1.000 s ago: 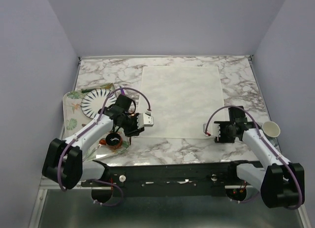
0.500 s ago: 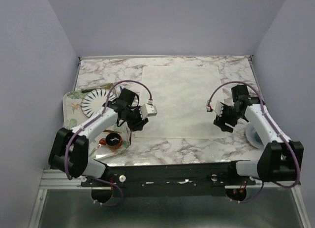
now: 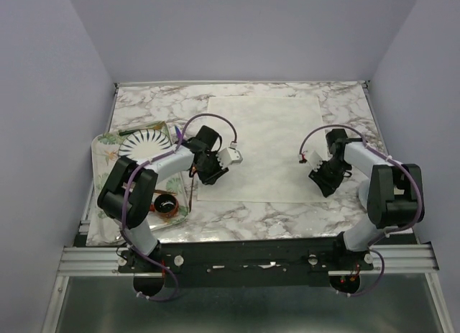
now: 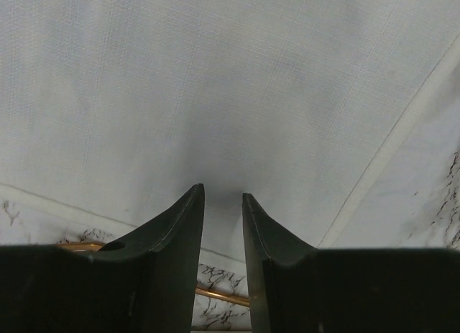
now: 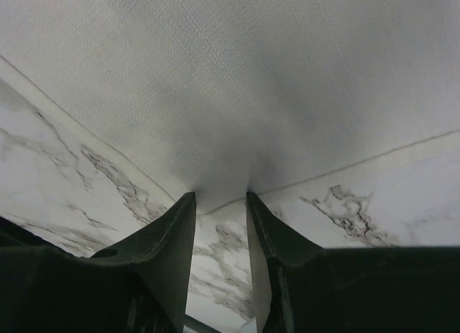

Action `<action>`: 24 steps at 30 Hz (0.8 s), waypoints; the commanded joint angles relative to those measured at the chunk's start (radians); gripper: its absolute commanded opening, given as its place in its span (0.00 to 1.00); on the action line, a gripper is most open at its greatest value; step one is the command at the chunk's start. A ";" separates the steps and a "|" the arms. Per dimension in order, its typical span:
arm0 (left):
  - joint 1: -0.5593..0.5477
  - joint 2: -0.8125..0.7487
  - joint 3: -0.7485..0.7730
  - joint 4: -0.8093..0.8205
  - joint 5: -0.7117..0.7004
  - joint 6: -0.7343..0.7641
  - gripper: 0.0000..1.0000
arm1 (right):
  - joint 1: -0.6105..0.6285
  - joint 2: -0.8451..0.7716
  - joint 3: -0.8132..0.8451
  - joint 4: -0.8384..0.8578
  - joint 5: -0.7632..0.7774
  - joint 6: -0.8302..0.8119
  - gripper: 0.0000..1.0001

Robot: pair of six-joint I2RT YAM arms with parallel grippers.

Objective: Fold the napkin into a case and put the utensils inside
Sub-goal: Flatten the napkin at the center of the board.

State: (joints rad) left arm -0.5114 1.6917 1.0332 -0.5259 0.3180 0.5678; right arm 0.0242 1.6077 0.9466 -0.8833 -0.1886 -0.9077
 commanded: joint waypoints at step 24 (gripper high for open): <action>-0.168 -0.173 -0.194 -0.143 -0.065 0.047 0.38 | 0.003 -0.221 -0.260 -0.140 0.117 -0.172 0.38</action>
State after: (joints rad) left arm -0.6765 1.5467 0.8703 -0.5930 0.2611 0.5785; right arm 0.0334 1.3762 0.6899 -0.8700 -0.0463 -1.0225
